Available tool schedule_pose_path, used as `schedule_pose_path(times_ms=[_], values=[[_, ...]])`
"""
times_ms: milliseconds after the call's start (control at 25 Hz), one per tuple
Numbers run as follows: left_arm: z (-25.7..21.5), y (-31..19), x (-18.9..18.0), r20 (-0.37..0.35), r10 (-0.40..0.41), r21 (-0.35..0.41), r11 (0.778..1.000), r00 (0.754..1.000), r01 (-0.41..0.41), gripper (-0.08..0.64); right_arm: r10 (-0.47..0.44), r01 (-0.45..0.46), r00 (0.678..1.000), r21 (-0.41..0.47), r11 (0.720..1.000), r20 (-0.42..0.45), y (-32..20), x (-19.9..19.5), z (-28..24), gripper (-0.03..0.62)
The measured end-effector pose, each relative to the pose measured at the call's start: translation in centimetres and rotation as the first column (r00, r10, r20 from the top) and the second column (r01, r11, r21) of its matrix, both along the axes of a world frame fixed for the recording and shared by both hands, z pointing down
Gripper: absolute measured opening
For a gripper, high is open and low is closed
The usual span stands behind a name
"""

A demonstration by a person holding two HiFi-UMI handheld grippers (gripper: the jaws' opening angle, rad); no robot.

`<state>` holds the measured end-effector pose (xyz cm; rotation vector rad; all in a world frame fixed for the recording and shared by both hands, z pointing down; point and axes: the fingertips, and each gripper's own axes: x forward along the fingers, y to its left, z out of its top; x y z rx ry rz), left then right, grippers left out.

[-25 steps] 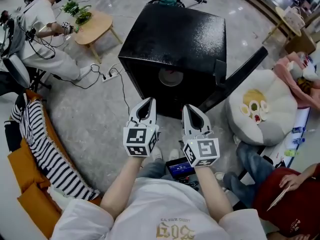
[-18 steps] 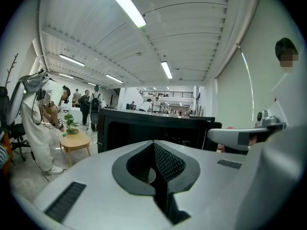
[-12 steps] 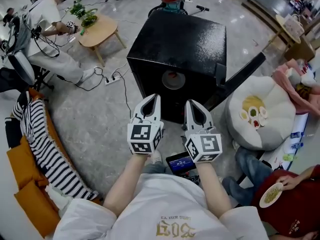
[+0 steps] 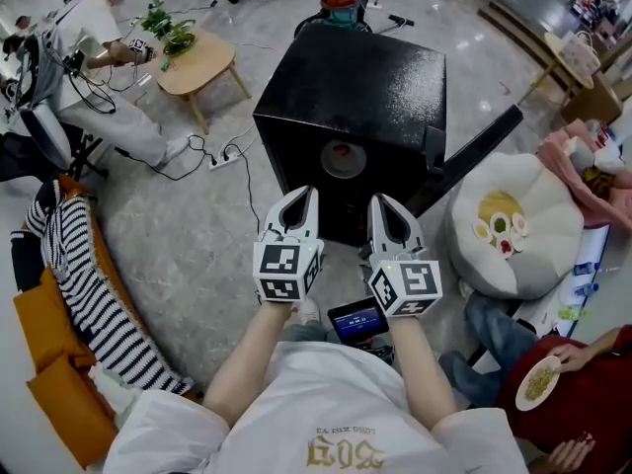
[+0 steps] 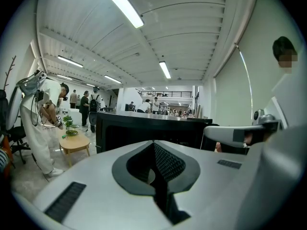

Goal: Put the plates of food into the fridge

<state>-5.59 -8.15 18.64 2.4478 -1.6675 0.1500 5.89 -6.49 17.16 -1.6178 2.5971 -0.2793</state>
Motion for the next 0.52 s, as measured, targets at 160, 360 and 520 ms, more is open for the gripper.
schedule_pose_path(times_ms=[160, 360, 520], values=[[-0.12, 0.03, -0.02, 0.002, -0.005, 0.001, 1.0, 1.0, 0.005, 0.006, -0.003, 0.003, 1.0, -0.007, 1.0, 0.002, 0.01, -0.01, 0.17, 0.009], [-0.24, -0.03, -0.24, -0.024, -0.019, -0.007, 1.0, 1.0, 0.018, 0.006, -0.022, 0.023, 1.0, -0.014, 1.0, 0.016, 0.07, -0.19, 0.28, 0.009], [-0.14, -0.07, -0.62, -0.024, -0.034, -0.014, 0.999, 0.999, 0.033, 0.006, -0.029, 0.03, 0.999, -0.018, 0.999, 0.022, 0.02, -0.07, 0.3, 0.009]])
